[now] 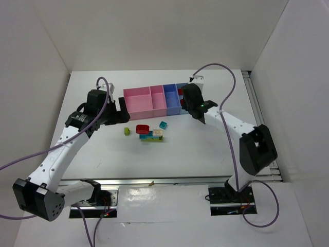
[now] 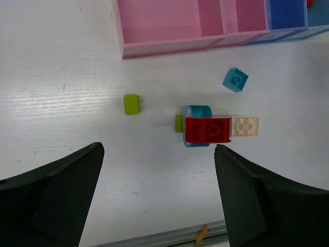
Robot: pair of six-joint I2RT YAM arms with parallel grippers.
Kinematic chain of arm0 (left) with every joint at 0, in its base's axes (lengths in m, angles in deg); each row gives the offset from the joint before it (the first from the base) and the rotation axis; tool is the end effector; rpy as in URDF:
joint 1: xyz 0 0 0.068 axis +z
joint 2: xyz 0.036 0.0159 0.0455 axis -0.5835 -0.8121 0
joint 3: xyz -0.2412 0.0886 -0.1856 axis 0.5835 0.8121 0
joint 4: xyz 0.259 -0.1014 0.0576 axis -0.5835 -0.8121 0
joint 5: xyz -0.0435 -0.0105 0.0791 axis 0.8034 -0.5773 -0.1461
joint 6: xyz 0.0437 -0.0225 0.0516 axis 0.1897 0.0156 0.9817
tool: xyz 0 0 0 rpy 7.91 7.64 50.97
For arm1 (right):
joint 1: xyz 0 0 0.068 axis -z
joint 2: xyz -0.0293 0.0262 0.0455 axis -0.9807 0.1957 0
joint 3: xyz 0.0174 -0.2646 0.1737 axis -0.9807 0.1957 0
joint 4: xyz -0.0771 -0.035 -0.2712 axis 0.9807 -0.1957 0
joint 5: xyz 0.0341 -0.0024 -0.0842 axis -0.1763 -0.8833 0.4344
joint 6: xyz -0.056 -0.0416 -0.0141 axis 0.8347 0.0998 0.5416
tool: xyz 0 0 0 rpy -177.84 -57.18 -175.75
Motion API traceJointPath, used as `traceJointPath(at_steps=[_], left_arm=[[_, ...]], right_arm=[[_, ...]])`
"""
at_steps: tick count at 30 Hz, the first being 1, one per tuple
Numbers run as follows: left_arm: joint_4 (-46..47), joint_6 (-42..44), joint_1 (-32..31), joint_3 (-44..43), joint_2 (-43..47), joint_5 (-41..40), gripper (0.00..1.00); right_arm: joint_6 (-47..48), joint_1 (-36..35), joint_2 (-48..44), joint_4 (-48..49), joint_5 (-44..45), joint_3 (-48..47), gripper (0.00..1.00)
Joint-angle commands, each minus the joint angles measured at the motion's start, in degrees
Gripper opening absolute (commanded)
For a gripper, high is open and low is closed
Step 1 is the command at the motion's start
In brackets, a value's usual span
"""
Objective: Sort the legos into containers by color
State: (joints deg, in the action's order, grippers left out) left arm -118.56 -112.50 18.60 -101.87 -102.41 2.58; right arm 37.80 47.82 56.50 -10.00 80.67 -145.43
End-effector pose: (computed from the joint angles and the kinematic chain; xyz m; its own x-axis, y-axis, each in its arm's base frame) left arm 0.2565 -0.0741 0.3695 -0.6246 -0.2795 -0.7292 -0.0548 0.9471 -0.3161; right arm 0.3524 0.1791 0.2930 -0.5273 0.0792 -0.8460 0.0707 0.9963 0.0492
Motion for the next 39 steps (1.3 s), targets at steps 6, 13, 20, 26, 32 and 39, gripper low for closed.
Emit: traceJointPath(at_steps=[6, 13, 20, 26, 32, 39], left_arm=[[-0.1, 1.8, -0.2, -1.7, -2.2, 5.5, 0.99], [-4.5, 3.5, -0.7, -4.9, -8.3, 4.3, 0.99], [-2.3, 4.2, -2.7, -2.6, -7.5, 8.5, 0.99], [-2.3, 3.5, -10.0, -4.0, -12.0, 4.3, 0.99], [-3.6, 0.0, -15.7, -7.7, -17.9, -5.2, 0.99], [-4.2, -2.7, -17.4, -9.9, -21.1, -9.9, 0.95]], right_arm=[[4.0, 4.7, 15.2, 4.5, 1.5, -15.1, 0.39], [5.1, 5.8, 24.8, 2.1, 1.5, -25.2, 0.82], [2.3, 5.2, 14.4, 4.2, 0.1, -17.5, 0.9], [-1.8, 2.6, -0.6, 3.4, 1.3, -2.7, 0.93], [-5.6, 2.6, -12.1, -0.6, 1.3, 6.5, 0.97], [-6.7, 2.6, -15.5, -3.4, 0.0, 11.0, 0.97]])
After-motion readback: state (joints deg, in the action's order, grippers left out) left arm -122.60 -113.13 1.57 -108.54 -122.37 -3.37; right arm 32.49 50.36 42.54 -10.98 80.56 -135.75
